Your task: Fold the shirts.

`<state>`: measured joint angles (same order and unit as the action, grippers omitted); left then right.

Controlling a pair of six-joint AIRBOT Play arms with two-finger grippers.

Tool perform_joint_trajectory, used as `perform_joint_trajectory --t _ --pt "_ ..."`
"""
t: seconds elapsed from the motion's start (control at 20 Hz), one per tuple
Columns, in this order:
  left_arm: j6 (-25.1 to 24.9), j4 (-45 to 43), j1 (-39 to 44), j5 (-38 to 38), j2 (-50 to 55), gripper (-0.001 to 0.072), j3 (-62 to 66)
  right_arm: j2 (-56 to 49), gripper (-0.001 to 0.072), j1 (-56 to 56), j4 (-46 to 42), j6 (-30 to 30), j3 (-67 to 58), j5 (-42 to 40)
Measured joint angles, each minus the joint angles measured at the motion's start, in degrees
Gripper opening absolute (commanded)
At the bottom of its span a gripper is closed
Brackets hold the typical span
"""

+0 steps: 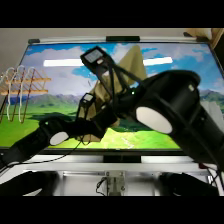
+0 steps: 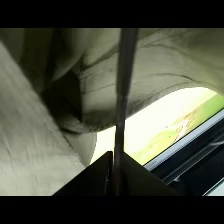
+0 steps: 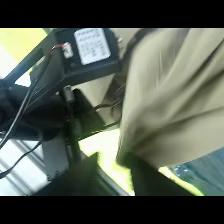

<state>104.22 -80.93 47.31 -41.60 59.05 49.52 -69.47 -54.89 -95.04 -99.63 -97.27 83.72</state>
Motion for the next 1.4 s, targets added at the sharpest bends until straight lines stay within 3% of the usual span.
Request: perform_joint_trajectory --t 0.3,0.45,0.6,0.75,1.1,1.25,1.4 --pt "0.4 0.2 -0.2 -0.3 0.0 0.0041 0.0 5.6 0.0517 6.4 -5.9 -4.9 0.0 1.3" --pt "-2.8 0.2 -0.2 -3.1 -0.7 0.0041 0.1 10.3 0.0492 19.5 -10.6 -5.7 0.0 1.2" --pt "-7.5 0.2 -0.2 -7.9 -1.6 0.0041 0.8 10.6 0.0492 38.8 -5.9 0.7 0.0 2.9" --pt "-13.6 0.1 -0.2 -12.9 -2.0 0.0041 2.3 6.4 0.0493 53.7 4.6 14.1 0.0 7.3" --pt "-26.1 0.1 -0.2 -20.8 -2.1 0.004 4.2 -5.5 0.0492 63.2 24.0 67.0 0.0 16.0" --pt "-29.4 0.1 -0.2 -23.8 -1.6 0.004 4.3 -8.3 0.0493 63.9 27.5 80.6 0.0 16.2" --pt "-31.4 0.1 -0.3 -25.2 -1.1 0.004 4.4 -10.4 0.0493 63.8 29.6 89.1 0.0 16.0"
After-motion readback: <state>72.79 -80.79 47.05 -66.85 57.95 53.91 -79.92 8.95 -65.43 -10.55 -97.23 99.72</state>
